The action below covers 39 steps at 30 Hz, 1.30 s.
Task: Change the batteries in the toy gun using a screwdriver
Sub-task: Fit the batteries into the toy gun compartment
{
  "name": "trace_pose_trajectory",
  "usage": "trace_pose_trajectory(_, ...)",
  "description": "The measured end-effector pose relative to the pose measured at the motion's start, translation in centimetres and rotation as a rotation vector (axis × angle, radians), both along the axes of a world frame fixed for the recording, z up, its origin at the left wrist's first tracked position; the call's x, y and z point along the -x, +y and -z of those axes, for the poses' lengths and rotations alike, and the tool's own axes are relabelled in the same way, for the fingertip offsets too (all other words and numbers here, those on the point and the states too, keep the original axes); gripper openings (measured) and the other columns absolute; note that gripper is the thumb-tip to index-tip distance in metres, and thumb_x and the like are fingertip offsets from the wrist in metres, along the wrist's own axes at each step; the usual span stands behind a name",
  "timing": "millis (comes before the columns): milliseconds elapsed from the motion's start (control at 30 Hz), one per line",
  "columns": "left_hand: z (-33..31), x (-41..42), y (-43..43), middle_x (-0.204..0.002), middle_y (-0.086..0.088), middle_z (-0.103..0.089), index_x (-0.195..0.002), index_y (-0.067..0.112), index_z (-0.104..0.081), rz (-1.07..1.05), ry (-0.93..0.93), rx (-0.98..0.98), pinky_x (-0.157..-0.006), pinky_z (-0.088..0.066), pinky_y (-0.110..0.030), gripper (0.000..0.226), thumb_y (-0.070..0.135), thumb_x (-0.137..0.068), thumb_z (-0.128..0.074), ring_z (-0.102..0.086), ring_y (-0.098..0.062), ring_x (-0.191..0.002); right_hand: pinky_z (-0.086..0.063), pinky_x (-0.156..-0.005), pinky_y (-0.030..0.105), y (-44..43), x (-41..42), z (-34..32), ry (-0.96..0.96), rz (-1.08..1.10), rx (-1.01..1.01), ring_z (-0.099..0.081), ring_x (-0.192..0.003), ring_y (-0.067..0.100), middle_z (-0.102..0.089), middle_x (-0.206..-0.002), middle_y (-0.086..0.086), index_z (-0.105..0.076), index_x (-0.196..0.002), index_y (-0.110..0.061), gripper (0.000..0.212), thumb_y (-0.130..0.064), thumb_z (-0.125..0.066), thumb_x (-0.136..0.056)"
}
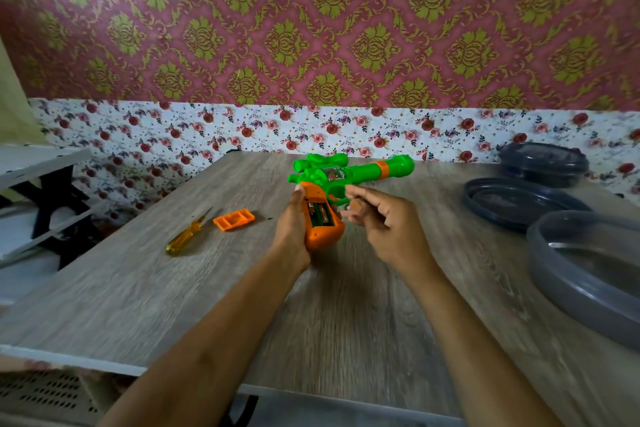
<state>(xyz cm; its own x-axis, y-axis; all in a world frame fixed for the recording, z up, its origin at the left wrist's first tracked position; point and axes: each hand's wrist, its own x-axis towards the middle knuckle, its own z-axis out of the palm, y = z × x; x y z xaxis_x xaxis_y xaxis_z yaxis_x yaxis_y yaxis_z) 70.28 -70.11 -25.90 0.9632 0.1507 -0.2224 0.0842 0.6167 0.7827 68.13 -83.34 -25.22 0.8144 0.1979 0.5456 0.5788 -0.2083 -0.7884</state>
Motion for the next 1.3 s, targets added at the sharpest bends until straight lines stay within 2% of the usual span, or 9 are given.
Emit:
trace_pose_trajectory(133, 0.1, 0.0, 0.0, -0.077, -0.010, -0.057, -0.097, 0.004, -0.054, 0.050, -0.056, -0.054, -0.057, -0.049, -0.027, 0.043, 0.041, -0.101, -0.031, -0.058, -0.017, -0.063, -0.052, -0.084, 0.019, 1.3, 0.6, 0.2, -0.148, -0.032, 0.093, -0.067, -0.093, 0.003, -0.072, -0.104, -0.001, -0.067, -0.113, -0.017, 0.031, -0.029, -0.055, -0.086)
trace_pose_trajectory(267, 0.3, 0.1, 0.0, -0.081, -0.010, -0.065, -0.111, 0.009, -0.056, 0.031, -0.049, -0.108, -0.061, -0.051, -0.028, 0.043, 0.044, -0.100, -0.034, -0.064, -0.017, -0.067, -0.049, -0.092, 0.019, 1.7, 0.5, 0.2, -0.098, -0.099, 0.008, -0.064, -0.101, 0.003, -0.070, -0.105, -0.003, -0.068, -0.108, -0.012, 0.023, -0.018, -0.058, -0.088)
trace_pose_trajectory(467, 0.3, 0.0, 0.0, -0.078, -0.009, -0.063, -0.095, 0.011, -0.057, 0.020, -0.026, -0.102, -0.061, -0.050, -0.028, 0.039, 0.044, -0.098, -0.038, -0.062, -0.017, -0.063, -0.051, -0.085, 0.014, 1.5, 0.4, 0.3, -0.123, -0.026, 0.026, -0.066, -0.090, 0.002, -0.069, -0.096, -0.006, -0.069, -0.105, -0.011, 0.024, -0.006, -0.066, -0.082)
trace_pose_trajectory(533, 0.3, -0.1, 0.0, -0.081, -0.011, -0.063, -0.103, 0.009, -0.056, 0.002, -0.017, -0.095, -0.062, -0.049, -0.030, 0.039, 0.044, -0.098, -0.040, -0.061, -0.019, -0.067, -0.052, -0.079, 0.014, 1.7, 0.3, 0.5, -0.158, 0.010, 0.066, -0.067, -0.084, 0.003, -0.070, -0.088, -0.008, -0.072, -0.096, -0.011, 0.018, -0.007, -0.069, -0.080)
trace_pose_trajectory(600, 0.3, -0.2, 0.0, -0.083, -0.011, -0.063, -0.110, 0.009, -0.055, -0.004, -0.017, -0.092, -0.063, -0.049, -0.031, 0.041, 0.045, -0.097, -0.041, -0.061, -0.020, -0.070, -0.052, -0.078, 0.017, 1.8, 0.2, 0.7, -0.161, 0.024, 0.070, -0.067, -0.080, 0.002, -0.070, -0.084, -0.010, -0.073, -0.090, -0.011, 0.015, -0.006, -0.071, -0.077)
trace_pose_trajectory(800, 0.3, -0.2, 0.0, -0.077, -0.009, -0.062, -0.104, 0.009, -0.056, 0.004, 0.003, -0.091, -0.059, -0.048, -0.029, 0.038, 0.043, -0.098, -0.040, -0.060, -0.019, -0.066, -0.055, -0.082, 0.032, 1.6, 0.2, 0.7, -0.183, 0.027, 0.159, -0.069, -0.085, 0.013, -0.075, -0.089, 0.003, -0.075, -0.091, -0.014, 0.016, -0.012, -0.069, -0.076)
trace_pose_trajectory(1100, 0.6, -0.9, 0.0, -0.097, -0.016, -0.065, -0.128, 0.003, -0.052, -0.059, 0.046, -0.142, -0.066, -0.052, -0.032, 0.054, 0.045, -0.096, -0.042, -0.062, -0.024, -0.076, -0.048, -0.072, 0.012, 2.6, 0.5, 0.7, 0.000, 0.124, 0.051, -0.060, -0.067, -0.007, -0.067, -0.074, -0.011, -0.070, -0.078, -0.021, 0.016, -0.005, -0.072, -0.075)
trace_pose_trajectory(1200, 0.5, -0.8, 0.1, -0.089, -0.013, -0.063, -0.128, 0.004, -0.050, -0.080, 0.039, -0.110, -0.066, -0.051, -0.033, 0.052, 0.044, -0.096, -0.044, -0.060, -0.022, -0.073, -0.040, -0.076, 0.007, 3.4, 0.8, 0.6, 0.073, 0.209, -0.013, -0.053, -0.078, -0.008, -0.060, -0.090, -0.007, -0.065, -0.099, -0.017, 0.029, -0.007, -0.074, -0.073)
trace_pose_trajectory(1300, 0.4, -0.7, 0.3, -0.082, -0.014, -0.061, -0.125, 0.005, -0.050, -0.076, 0.035, -0.053, -0.063, -0.050, -0.033, 0.049, 0.044, -0.096, -0.045, -0.059, -0.023, -0.067, -0.040, -0.082, 0.026, 3.4, 0.2, 0.3, 0.439, 0.176, -0.202, -0.050, -0.100, 0.012, -0.050, -0.111, 0.001, -0.046, -0.125, -0.022, 0.065, -0.012, -0.078, -0.070)
